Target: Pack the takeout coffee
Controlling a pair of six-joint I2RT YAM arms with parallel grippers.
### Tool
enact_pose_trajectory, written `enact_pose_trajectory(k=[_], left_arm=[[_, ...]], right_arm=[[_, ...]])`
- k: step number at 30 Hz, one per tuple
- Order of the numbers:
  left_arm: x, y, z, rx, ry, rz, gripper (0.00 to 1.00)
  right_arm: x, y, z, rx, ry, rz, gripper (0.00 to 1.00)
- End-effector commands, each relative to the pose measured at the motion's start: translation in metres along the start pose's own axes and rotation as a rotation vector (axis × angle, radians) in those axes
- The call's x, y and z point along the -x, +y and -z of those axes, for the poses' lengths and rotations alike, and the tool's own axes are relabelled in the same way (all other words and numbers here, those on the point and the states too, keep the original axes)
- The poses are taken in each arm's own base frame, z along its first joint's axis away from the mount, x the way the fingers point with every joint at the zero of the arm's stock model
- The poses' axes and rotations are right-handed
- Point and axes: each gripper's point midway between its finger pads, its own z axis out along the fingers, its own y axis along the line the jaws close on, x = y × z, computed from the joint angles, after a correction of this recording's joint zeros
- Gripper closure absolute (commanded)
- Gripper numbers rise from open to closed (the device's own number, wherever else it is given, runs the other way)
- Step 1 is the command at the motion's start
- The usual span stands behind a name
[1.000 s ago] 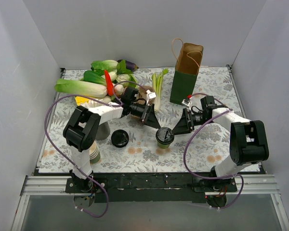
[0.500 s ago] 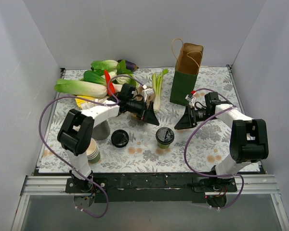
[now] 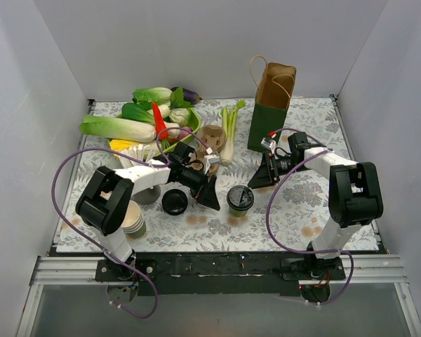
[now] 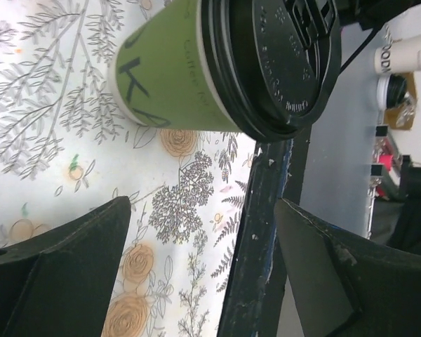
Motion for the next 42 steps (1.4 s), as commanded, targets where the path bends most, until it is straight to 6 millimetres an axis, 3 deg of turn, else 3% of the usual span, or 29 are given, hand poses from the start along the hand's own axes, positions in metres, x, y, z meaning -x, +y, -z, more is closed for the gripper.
enact_pose_trajectory(k=[1, 5, 9, 14, 20, 22, 24, 27, 30, 36, 42], left_arm=[[0.006, -0.010, -0.021, 0.020, -0.013, -0.165, 0.16], [0.021, -0.008, -0.041, 0.060, -0.047, -0.189, 0.16], [0.040, 0.008, -0.046, 0.132, -0.082, -0.197, 0.16], [0.063, 0.029, -0.035, 0.260, -0.121, -0.260, 0.16], [0.075, 0.047, -0.015, 0.347, -0.143, -0.212, 0.16], [0.073, 0.043, -0.008, 0.331, -0.154, -0.177, 0.15], [0.064, 0.022, -0.004, 0.230, -0.148, -0.135, 0.14], [0.041, 0.001, -0.005, 0.122, -0.109, -0.064, 0.12], [0.037, -0.006, -0.005, 0.095, -0.110, -0.013, 0.11], [0.069, -0.006, 0.006, 0.030, -0.196, 0.057, 0.10], [0.094, -0.010, 0.005, -0.046, -0.225, 0.105, 0.09]], right_arm=[[0.014, 0.007, 0.000, 0.038, -0.019, 0.030, 0.13], [0.011, 0.006, 0.000, 0.037, -0.017, 0.021, 0.14], [0.009, 0.010, 0.001, 0.051, -0.022, 0.021, 0.14], [0.003, 0.018, 0.002, 0.073, -0.028, 0.003, 0.14], [-0.016, 0.019, 0.005, 0.045, -0.031, -0.022, 0.14], [-0.017, 0.019, 0.008, 0.034, -0.039, -0.027, 0.14], [-0.017, 0.018, 0.010, 0.029, -0.046, -0.034, 0.14], [-0.012, 0.012, 0.013, 0.009, -0.056, -0.036, 0.14], [-0.003, 0.006, 0.014, -0.002, -0.061, -0.032, 0.14], [0.012, -0.002, 0.013, 0.001, -0.061, -0.051, 0.14], [0.011, 0.001, 0.012, 0.029, -0.061, -0.066, 0.13]])
